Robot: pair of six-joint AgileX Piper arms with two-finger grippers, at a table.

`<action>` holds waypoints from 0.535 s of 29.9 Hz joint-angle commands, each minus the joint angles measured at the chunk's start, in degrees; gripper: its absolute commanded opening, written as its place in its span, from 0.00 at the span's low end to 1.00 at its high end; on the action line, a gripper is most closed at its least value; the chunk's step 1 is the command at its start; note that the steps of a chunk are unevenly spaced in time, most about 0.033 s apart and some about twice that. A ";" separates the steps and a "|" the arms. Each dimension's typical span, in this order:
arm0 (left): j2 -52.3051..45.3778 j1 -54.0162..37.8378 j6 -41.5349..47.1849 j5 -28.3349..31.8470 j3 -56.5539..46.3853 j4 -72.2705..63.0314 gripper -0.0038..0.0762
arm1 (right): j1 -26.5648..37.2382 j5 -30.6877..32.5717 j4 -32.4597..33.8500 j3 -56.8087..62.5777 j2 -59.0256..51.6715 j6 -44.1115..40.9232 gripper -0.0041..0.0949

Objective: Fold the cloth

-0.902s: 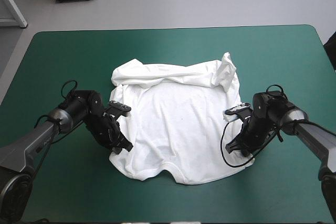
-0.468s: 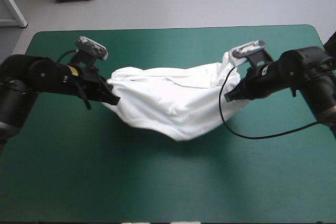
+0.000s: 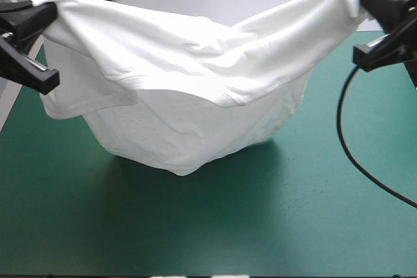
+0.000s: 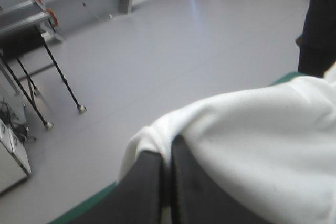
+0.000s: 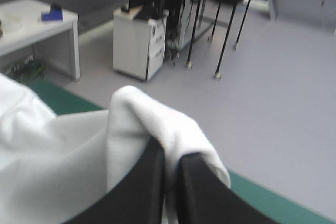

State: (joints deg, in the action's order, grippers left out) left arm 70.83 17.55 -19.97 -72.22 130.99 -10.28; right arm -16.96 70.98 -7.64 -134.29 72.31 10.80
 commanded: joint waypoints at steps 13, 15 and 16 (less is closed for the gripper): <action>-1.22 0.30 -1.23 4.85 14.00 -9.60 0.02 | -0.09 -9.46 -6.74 -14.38 -2.45 1.14 0.03; -1.37 0.30 -1.23 5.54 14.00 -9.86 0.02 | -0.09 -8.18 -6.74 -14.38 -2.57 1.03 0.03; -1.37 0.30 -1.23 5.83 14.00 -9.86 0.02 | -0.09 -7.40 -6.74 -14.38 -2.57 0.72 0.03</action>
State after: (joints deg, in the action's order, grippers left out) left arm 69.80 17.55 -21.25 -72.07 144.29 -18.99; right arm -16.96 66.50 -14.26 -148.15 69.96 11.51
